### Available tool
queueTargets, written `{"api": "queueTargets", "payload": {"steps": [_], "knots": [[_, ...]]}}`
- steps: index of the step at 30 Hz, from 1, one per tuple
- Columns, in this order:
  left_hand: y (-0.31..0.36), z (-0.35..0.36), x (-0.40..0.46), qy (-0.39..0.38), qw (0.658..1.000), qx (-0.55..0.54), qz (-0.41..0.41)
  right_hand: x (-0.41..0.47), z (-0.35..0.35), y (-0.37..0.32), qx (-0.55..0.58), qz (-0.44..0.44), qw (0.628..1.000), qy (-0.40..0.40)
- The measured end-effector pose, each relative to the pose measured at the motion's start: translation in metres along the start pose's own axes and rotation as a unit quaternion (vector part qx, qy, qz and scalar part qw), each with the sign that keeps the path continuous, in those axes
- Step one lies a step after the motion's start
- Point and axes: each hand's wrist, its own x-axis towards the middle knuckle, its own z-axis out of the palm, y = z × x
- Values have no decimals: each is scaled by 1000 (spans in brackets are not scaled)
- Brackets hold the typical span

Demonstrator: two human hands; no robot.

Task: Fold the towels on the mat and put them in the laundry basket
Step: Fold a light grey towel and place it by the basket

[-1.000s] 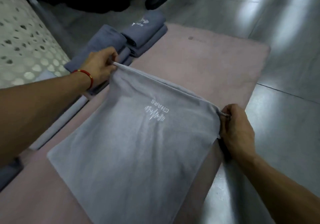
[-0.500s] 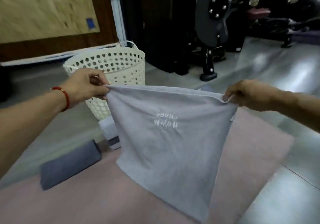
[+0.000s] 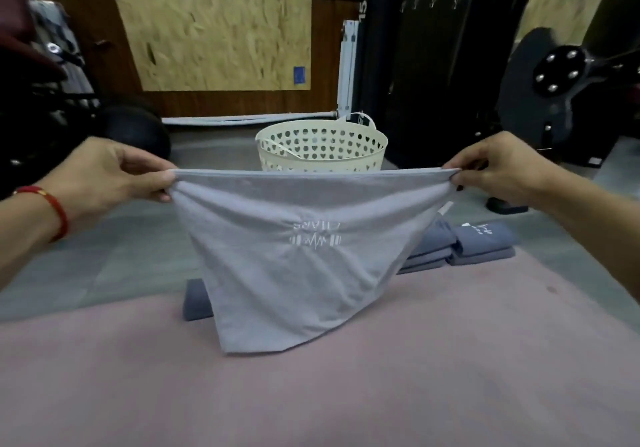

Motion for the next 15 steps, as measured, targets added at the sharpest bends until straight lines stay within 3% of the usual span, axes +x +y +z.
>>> {"api": "queueTargets", "payload": {"steps": [5, 15], "knots": [[-10, -25, -30, 75, 997, 19, -7, 3, 12, -17, 136, -18, 990, -7], [-32, -41, -60, 77, 997, 0, -3, -5, 44, -28, 182, -4, 983, -16]]}}
